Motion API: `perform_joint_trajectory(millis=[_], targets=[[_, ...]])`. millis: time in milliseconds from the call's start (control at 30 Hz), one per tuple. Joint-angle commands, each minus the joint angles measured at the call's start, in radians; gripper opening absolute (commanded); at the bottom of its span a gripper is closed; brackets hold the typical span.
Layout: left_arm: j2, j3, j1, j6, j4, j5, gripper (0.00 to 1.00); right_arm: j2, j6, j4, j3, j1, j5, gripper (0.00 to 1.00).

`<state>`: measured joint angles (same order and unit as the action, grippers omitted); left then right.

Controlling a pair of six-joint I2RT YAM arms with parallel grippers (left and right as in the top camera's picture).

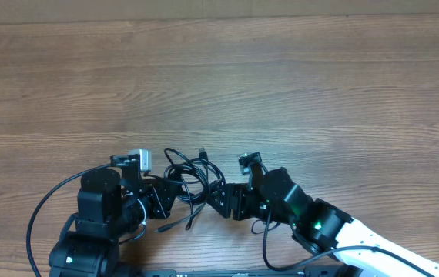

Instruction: Untangle cables

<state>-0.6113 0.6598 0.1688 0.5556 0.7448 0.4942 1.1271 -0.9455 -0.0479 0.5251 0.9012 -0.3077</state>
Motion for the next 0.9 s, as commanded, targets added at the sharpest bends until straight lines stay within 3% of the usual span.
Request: perform_joint_trajectory(millis=[0, 300, 533, 700, 867], targets=[[0.005, 0.014, -0.005, 0.024, 0.018, -0.070, 0.04, -0.093, 0.012, 0.021, 0.000, 0.000, -0.035, 0.57], [0.005, 0.014, -0.005, 0.029, 0.027, -0.079, 0.04, -0.302, -0.002, 0.190, 0.000, 0.000, 0.004, 0.60], [0.005, 0.014, -0.005, 0.036, 0.030, -0.079, 0.04, -0.327, -0.081, 0.290, 0.000, 0.001, 0.053, 0.67], [0.005, 0.014, -0.005, 0.103, 0.045, -0.088, 0.04, -0.293, -0.080, 0.296, 0.000, 0.001, 0.066, 0.68], [0.005, 0.014, -0.005, 0.283, 0.072, -0.186, 0.04, -0.267, -0.080, 0.266, 0.000, 0.001, 0.076, 0.72]])
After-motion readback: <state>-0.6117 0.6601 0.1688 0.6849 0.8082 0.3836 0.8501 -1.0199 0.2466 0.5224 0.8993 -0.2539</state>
